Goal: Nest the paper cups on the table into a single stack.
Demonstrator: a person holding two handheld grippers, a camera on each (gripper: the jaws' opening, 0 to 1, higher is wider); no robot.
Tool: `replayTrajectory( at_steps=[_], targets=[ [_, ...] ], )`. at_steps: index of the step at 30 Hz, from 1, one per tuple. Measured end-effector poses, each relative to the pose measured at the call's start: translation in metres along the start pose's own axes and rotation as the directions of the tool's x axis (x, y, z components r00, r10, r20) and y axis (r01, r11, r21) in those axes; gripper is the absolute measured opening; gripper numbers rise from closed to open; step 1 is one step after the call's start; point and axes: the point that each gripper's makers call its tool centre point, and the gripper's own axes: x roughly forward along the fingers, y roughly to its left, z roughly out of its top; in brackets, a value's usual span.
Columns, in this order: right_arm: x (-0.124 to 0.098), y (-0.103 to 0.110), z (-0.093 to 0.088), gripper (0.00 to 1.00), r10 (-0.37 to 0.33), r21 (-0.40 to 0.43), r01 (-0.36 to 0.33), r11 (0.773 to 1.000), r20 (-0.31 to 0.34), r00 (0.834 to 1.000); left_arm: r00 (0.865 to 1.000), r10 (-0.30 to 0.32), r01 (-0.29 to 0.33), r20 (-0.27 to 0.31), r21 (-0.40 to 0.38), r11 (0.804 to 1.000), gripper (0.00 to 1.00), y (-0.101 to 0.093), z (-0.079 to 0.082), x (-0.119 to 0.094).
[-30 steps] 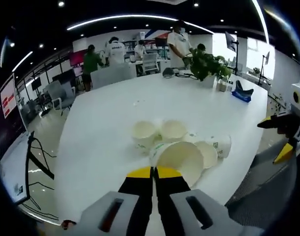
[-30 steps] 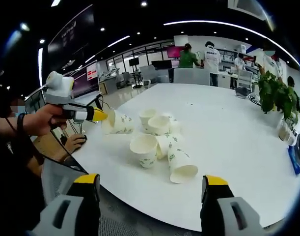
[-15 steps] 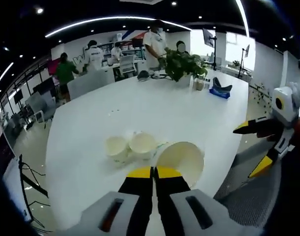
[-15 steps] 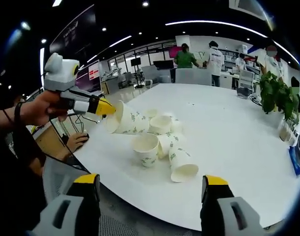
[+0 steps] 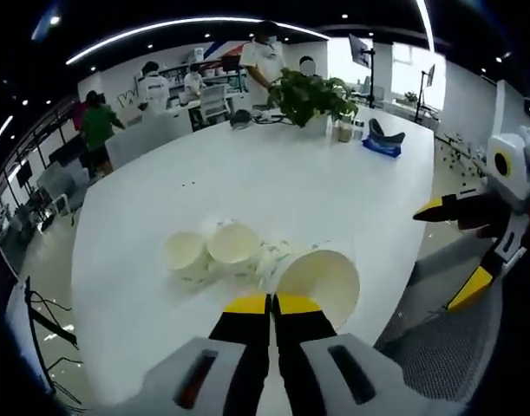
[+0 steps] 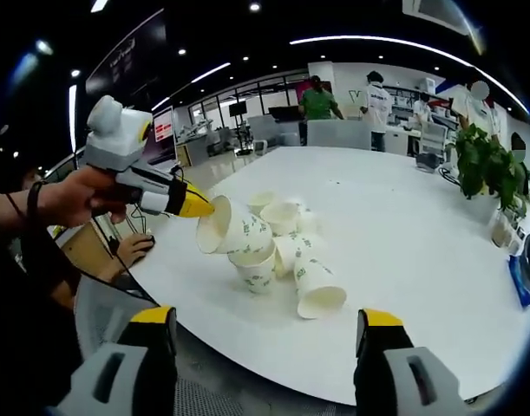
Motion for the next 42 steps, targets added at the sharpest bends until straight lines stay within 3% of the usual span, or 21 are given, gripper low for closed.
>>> replayTrajectory(
  at_steps=[10, 20, 34, 42],
  targets=[
    [0.004, 0.0, -0.001, 0.87, -0.001, 0.007, 0.001, 1.0, -0.005, 1.0, 1.0, -0.01, 0.01, -0.029, -0.02, 1.0, 0.0, 0.005, -0.006, 0.003],
    [0.005, 0.0, -0.003, 0.87, -0.003, 0.012, 0.003, 1.0, -0.008, 1.0, 0.999, -0.018, 0.017, -0.035, -0.018, 1.0, 0.0, 0.003, -0.003, 0.01],
    [0.006, -0.002, -0.006, 0.87, -0.007, 0.015, 0.007, 1.0, -0.017, 1.0, 0.999, -0.027, 0.026, -0.043, -0.03, 0.999, 0.0, 0.004, 0.001, 0.036],
    [0.007, -0.005, -0.007, 0.87, -0.014, 0.016, 0.014, 1.0, -0.018, 1.0, 0.996, -0.033, 0.033, -0.082, -0.009, 0.999, 0.03, 0.005, -0.011, 0.051]
  ],
)
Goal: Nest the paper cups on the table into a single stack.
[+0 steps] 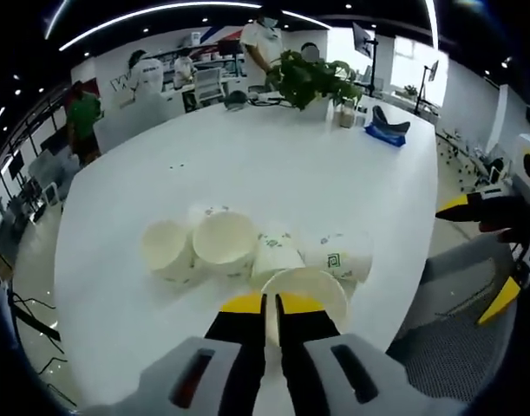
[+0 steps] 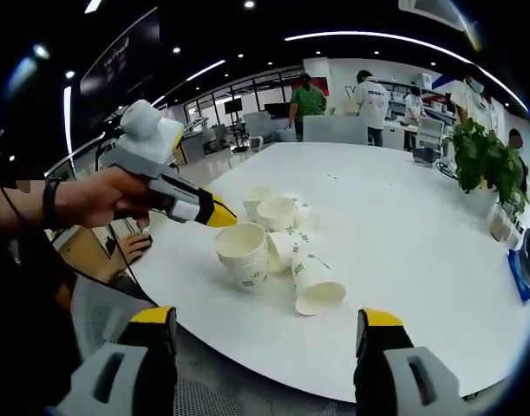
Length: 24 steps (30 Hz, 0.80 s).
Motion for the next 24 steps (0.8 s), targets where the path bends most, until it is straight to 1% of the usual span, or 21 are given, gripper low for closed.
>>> replayTrajectory(
  at_steps=[2, 6, 13, 16, 18, 21, 24],
  targets=[
    [0.0, 0.0, 0.0, 0.87, 0.0, 0.0, 0.0, 1.0, 0.0, 1.0, 1.0, -0.001, 0.001, -0.006, 0.004, 1.0, 0.04, 0.001, -0.002, 0.005],
    [0.001, -0.001, -0.001, 0.87, -0.001, 0.001, 0.001, 1.0, -0.001, 1.0, 1.0, -0.001, 0.002, -0.01, 0.003, 1.0, 0.05, 0.002, -0.003, 0.007],
    [0.0, 0.0, 0.0, 0.87, -0.003, 0.003, 0.003, 1.0, -0.003, 1.0, 1.0, 0.001, -0.001, -0.004, 0.005, 1.0, 0.09, 0.005, -0.002, 0.005],
    [0.0, 0.001, 0.0, 0.87, -0.004, 0.006, 0.004, 1.0, -0.002, 1.0, 1.0, -0.019, 0.02, 0.009, -0.018, 1.0, 0.13, 0.005, -0.002, 0.003],
    [0.001, 0.0, 0.0, 0.87, -0.005, 0.007, 0.005, 1.0, -0.002, 1.0, 1.0, -0.016, 0.016, 0.017, -0.008, 1.0, 0.16, 0.004, -0.001, 0.001],
    [0.002, 0.0, 0.001, 0.87, -0.003, 0.005, 0.003, 1.0, -0.002, 1.0, 1.0, -0.004, 0.004, 0.019, 0.015, 1.0, 0.19, 0.007, -0.002, 0.0],
    [0.004, 0.0, 0.002, 0.87, 0.001, -0.002, -0.001, 1.0, -0.001, 1.0, 1.0, -0.007, 0.007, 0.028, 0.004, 1.0, 0.24, 0.011, -0.003, -0.001]
  ],
)
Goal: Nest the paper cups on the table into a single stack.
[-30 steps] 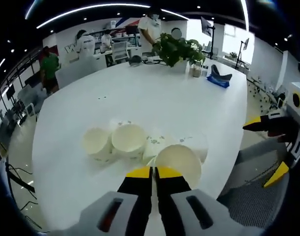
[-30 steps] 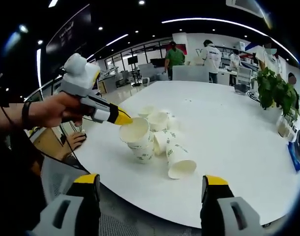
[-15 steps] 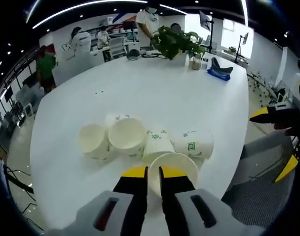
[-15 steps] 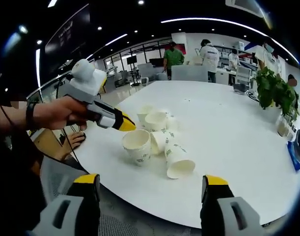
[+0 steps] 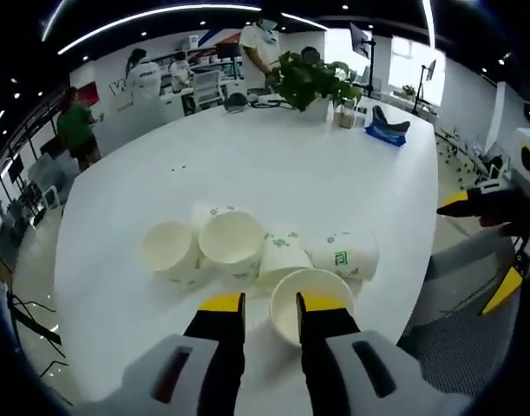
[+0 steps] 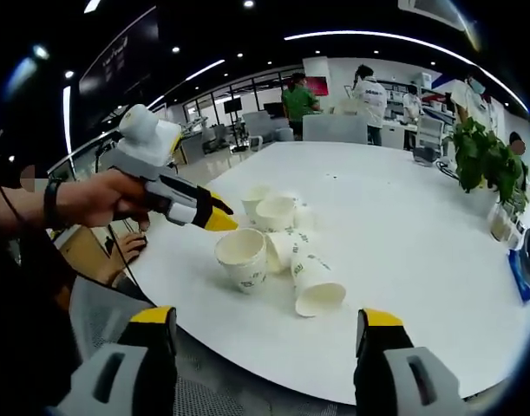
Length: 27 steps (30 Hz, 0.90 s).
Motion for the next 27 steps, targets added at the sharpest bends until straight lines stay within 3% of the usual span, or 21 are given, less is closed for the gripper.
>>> replayTrajectory(
  at_steps=[9, 20, 27],
  targets=[
    [0.006, 0.003, 0.0, 0.87, 0.016, -0.019, -0.016, 1.0, -0.009, 1.0, 1.0, 0.001, -0.001, 0.0, -0.055, 0.998, 0.42, 0.004, -0.013, -0.008],
    [0.009, 0.014, 0.003, 0.87, 0.035, -0.043, -0.036, 0.998, -0.022, 0.999, 0.999, 0.036, -0.036, -0.014, -0.032, 0.999, 0.48, 0.016, -0.031, -0.022],
    [0.011, 0.023, 0.001, 0.87, 0.047, -0.059, -0.049, 0.997, -0.036, 0.998, 0.998, 0.065, -0.067, -0.022, -0.083, 0.994, 0.48, 0.032, -0.044, -0.028]
  ],
)
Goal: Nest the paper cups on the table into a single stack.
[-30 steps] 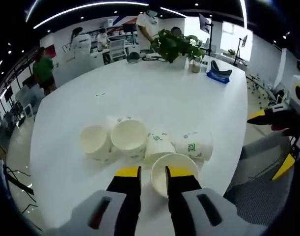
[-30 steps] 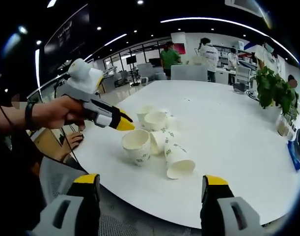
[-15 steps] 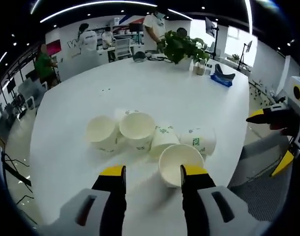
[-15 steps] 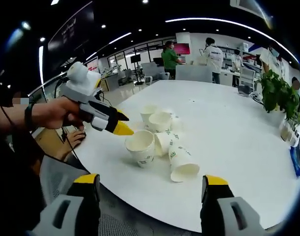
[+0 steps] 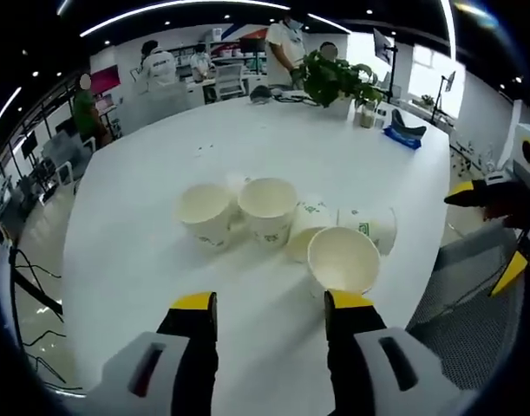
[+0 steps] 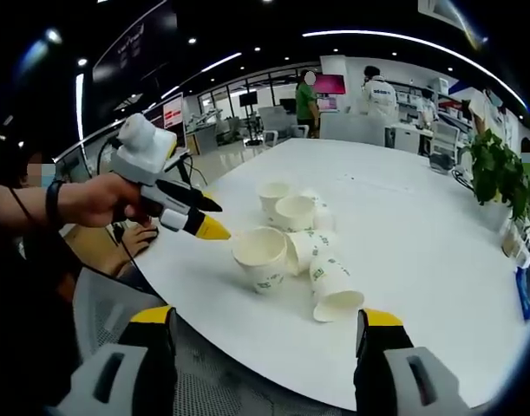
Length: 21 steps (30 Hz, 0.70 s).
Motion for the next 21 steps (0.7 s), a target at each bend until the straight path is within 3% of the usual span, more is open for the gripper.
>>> replayTrajectory(
  at_steps=[16, 21],
  targets=[
    [0.004, 0.0, 0.005, 0.87, -0.018, -0.011, 0.018, 1.0, 0.006, 1.0, 1.0, 0.009, -0.009, 0.029, -0.004, 1.0, 0.51, 0.012, 0.004, 0.005],
    [0.005, -0.004, 0.005, 0.87, -0.032, -0.004, 0.032, 0.999, 0.009, 0.999, 0.999, -0.004, 0.002, 0.051, 0.041, 0.999, 0.52, 0.016, 0.011, 0.011]
  ],
)
